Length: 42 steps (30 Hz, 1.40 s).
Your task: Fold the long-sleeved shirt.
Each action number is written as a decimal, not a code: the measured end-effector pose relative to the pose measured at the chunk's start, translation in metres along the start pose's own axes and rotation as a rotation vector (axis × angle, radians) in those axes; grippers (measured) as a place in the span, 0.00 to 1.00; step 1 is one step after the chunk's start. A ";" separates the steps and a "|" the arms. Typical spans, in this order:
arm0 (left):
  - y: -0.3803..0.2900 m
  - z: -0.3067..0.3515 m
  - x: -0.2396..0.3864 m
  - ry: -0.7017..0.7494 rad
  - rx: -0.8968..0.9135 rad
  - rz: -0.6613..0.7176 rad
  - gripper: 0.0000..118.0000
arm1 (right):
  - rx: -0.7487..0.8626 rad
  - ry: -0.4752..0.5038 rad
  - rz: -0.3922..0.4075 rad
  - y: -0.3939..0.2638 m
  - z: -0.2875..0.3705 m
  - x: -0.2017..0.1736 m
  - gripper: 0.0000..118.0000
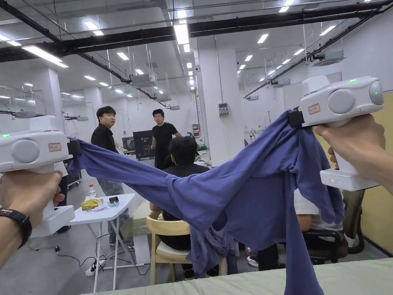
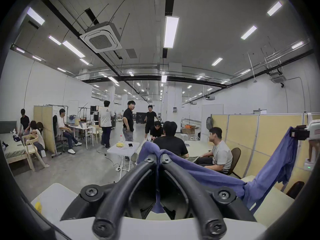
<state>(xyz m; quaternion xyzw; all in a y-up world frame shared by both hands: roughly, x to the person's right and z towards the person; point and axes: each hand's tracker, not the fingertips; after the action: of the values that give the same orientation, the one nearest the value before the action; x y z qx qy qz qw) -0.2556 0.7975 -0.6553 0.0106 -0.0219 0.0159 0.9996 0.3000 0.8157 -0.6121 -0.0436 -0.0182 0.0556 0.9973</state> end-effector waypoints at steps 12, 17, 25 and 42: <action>-0.108 -0.050 -0.003 -0.006 -0.152 0.025 0.01 | -0.196 0.054 0.023 -0.114 -0.068 -0.023 0.12; -0.158 -0.047 -0.003 -0.030 -0.219 0.016 0.01 | -0.254 0.080 0.004 -0.171 -0.069 -0.027 0.12; -0.234 -0.001 -0.020 -0.042 -0.323 0.039 0.01 | -0.348 0.115 -0.055 -0.256 -0.026 -0.025 0.12; -0.418 0.204 -0.061 -0.047 -0.623 0.140 0.01 | -0.619 0.217 -0.098 -0.478 0.161 -0.063 0.12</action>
<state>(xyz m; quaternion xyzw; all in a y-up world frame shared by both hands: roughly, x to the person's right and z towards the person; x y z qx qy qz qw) -0.3123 0.3735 -0.4629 -0.2970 -0.0497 0.0771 0.9505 0.2828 0.3486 -0.4109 -0.3493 0.0700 -0.0057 0.9344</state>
